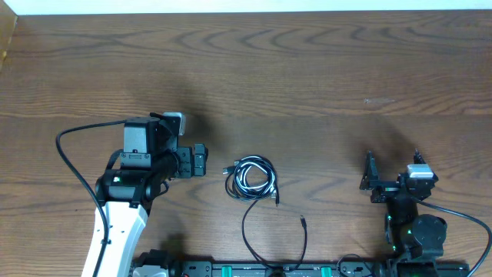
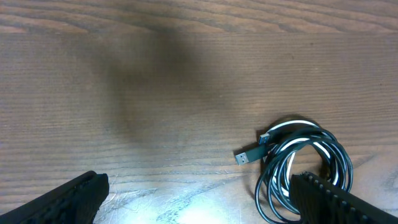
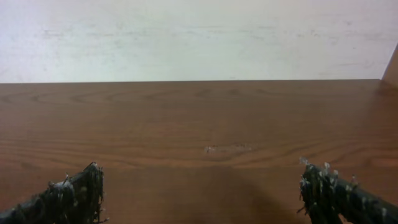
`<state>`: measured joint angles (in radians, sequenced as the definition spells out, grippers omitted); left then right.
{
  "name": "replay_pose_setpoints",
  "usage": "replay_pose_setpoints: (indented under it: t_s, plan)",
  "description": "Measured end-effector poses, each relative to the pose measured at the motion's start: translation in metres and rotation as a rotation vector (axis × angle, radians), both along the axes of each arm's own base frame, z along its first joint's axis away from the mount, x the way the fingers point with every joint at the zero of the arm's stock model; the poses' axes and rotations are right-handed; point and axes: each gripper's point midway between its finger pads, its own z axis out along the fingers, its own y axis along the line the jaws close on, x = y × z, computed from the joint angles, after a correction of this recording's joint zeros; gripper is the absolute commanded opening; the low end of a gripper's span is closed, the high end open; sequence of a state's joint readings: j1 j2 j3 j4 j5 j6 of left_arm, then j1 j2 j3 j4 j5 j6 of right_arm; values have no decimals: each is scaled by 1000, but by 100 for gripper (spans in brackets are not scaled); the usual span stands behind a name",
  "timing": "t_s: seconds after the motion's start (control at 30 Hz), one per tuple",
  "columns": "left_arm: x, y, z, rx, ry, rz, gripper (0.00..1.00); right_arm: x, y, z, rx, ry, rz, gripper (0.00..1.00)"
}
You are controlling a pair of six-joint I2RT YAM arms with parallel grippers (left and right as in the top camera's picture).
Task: Untangle cables
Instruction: 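Lower the left gripper onto the black and white cable coil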
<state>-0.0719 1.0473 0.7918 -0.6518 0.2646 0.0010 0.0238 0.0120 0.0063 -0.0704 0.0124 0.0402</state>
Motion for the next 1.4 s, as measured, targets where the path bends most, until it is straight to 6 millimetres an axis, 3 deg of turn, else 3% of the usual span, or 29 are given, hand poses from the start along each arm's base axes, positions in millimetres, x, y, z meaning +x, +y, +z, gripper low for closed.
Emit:
replay_pose_setpoints:
  t_s: [0.2,0.53,1.03,1.4]
  plan:
    - [-4,-5,-2,19,5,-48,98,0,0,0,0,0,0,99]
    - [-14,-46,-5,55,-10,-267,98,0,0,0,0,0,0,99]
    - [-16,-55,-60,95,182,-337,98,0,0,0,0,0,0,99]
    - [-20,-100,-57,107,105,-507,98,0,0,0,0,0,0,99]
